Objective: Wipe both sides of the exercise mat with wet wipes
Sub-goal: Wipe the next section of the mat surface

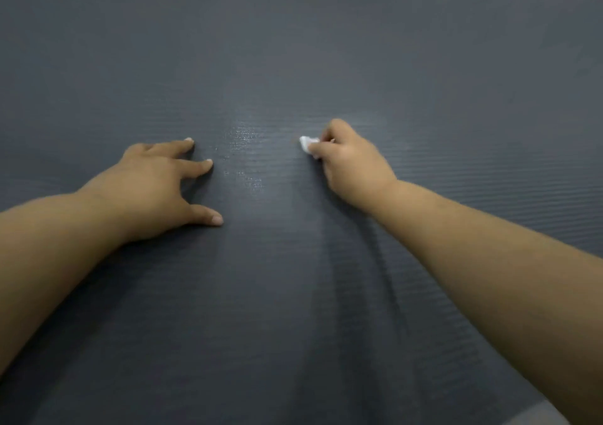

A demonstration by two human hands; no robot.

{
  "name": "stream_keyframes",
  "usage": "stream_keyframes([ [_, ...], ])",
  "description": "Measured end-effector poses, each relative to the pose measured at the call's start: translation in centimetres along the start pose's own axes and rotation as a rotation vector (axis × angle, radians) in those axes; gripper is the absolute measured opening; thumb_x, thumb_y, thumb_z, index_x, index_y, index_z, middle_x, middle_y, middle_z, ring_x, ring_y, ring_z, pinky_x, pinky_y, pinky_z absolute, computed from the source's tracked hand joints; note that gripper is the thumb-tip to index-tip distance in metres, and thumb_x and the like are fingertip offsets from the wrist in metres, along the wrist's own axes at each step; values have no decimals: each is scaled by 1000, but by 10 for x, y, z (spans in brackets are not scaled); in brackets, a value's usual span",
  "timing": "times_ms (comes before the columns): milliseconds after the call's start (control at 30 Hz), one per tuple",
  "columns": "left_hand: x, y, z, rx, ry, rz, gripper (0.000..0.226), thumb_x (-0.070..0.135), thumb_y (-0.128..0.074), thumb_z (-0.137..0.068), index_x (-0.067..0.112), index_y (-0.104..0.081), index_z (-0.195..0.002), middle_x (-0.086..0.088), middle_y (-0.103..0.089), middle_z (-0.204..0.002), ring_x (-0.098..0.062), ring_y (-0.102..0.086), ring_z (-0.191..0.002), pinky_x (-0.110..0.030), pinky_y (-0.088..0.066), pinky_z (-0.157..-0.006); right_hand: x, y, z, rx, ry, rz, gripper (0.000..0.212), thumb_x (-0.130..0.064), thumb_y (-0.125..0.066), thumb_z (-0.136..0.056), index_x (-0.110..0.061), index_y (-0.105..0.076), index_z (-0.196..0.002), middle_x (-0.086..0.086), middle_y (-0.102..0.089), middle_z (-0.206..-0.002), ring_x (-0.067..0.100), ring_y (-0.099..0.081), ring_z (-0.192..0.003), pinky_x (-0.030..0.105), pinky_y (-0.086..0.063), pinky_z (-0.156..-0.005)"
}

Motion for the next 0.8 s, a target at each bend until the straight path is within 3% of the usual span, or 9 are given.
stream_keyframes([
  [100,1,-9,2,4,-18,-17,108,82,-51,-46,43,-26,-144,13,-3,-157,-23,-5,-143,-43,-18,-117,66,15,16,180,-419,95,35,-28,-41,-99,-3,-65,-104,17,-49,-106,34,-53,-90,30,-40,-82],
  [167,3,-17,1,49,-10,-51,98,75,-59,-60,42,-23,-145,11,1,-157,-24,-1,-143,-43,-19,-116,53,8,15,212,-590,1,33,-22,-40,-99,-1,-65,-107,19,-49,-111,35,-54,-96,29,-39,-88],
  [233,4,-19,3,64,4,-79,94,72,-58,-67,43,-17,-146,11,5,-157,-24,0,-143,-42,-19,-116,5,-9,16,212,-559,-73,33,-23,-40,-99,-2,-65,-104,14,-52,-103,32,-55,-93,30,-39,-86],
  [333,6,-17,10,52,31,-137,88,71,-52,-74,43,-10,-147,8,6,-157,-25,-4,-142,-42,-24,-113,-81,-20,40,163,-116,-185,24,-22,-45,-97,-6,-62,-102,8,-52,-90,29,-55,-75,31,-46,-66],
  [433,11,-15,21,64,24,-187,76,65,-48,-82,39,-18,-147,1,-9,-154,-28,-16,-136,-42,-30,-108,-108,-3,77,0,185,-266,39,-26,-34,-94,-7,-68,-100,10,-58,-84,26,-53,-60,24,-37,-49],
  [500,12,-14,31,34,-5,-186,66,60,-46,-87,38,-26,-146,3,-15,-152,-27,-19,-135,-42,-30,-110,-74,5,82,-9,113,-171,49,-36,-27,-98,-9,-68,-102,9,-58,-86,26,-55,-66,26,-37,-54],
  [667,13,-3,59,-193,-44,-125,83,70,-56,-73,41,-25,-145,14,-12,-155,-21,-8,-143,-41,-19,-116,18,14,89,122,-557,18,38,-30,-38,-99,-3,-65,-100,11,-49,-95,34,-54,-84,30,-36,-70],
  [733,17,-6,66,-200,-55,-182,85,71,-55,-74,39,-22,-146,12,-8,-157,-21,-6,-144,-39,-15,-117,-12,6,87,117,-604,-51,34,-25,-39,-100,-2,-64,-98,11,-48,-95,30,-50,-79,31,-40,-74],
  [800,21,-19,69,-157,-64,-271,85,70,-51,-78,35,-17,-148,7,-2,-158,-23,-4,-145,-38,-11,-118,-67,-5,91,98,-496,-159,22,-22,-44,-98,-8,-61,-98,6,-51,-91,25,-51,-78,27,-40,-69],
])
Point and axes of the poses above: each hand's wrist, its own z-axis away from the middle knuckle, its own y-axis out of the back of the hand, x = y × z, the point moved 1 cm from there along -z, towards the middle knuckle
